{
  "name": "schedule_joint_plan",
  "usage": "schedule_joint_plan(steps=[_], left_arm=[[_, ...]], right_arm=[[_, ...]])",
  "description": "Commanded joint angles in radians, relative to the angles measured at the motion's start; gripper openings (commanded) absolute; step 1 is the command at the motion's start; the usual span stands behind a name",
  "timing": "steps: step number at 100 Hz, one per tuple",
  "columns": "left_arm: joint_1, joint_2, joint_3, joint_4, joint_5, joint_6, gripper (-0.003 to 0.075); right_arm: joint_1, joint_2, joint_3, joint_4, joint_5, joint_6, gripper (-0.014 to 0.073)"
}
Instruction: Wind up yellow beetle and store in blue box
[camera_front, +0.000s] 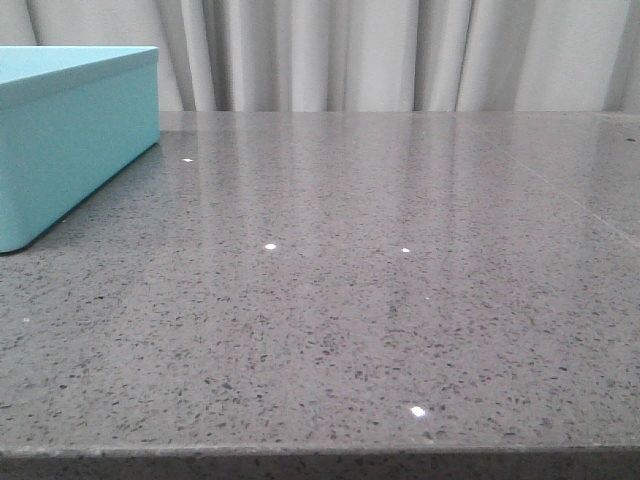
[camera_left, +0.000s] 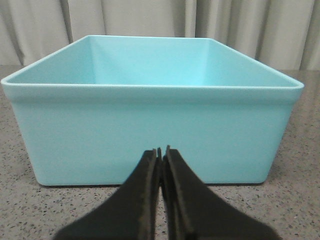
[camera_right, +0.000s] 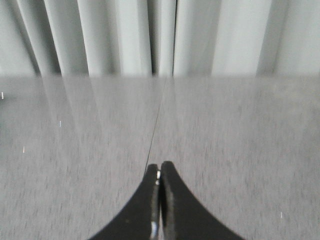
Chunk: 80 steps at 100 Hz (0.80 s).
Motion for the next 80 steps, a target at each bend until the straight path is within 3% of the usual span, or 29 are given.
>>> schedule_joint_plan(steps=[1,28,48,80], left_arm=[[-0.001,-0.033,0.021,-0.006,-0.073,-0.01,-0.0019],[-0.001,-0.033,0.021,-0.006,-0.073,-0.01,-0.0019],[-0.001,-0.033,0.021,-0.006,-0.073,-0.01,-0.0019],[-0.001,-0.031,0.021,-0.006,-0.073,-0.01,-0.0019]], right_arm=[[-0.048,-0.036,0.039,-0.012,-0.229,-0.031,-0.0066],[-0.151,-0.116,0.117,0.137,-0.162,-0.274,-0.0066],[-0.223,-0.199,0.209,0.138,-0.149,-0.241,-0.0066],[-0.224,-0.259,0.305,0.138,-0.154,-0.155,-0.0066]])
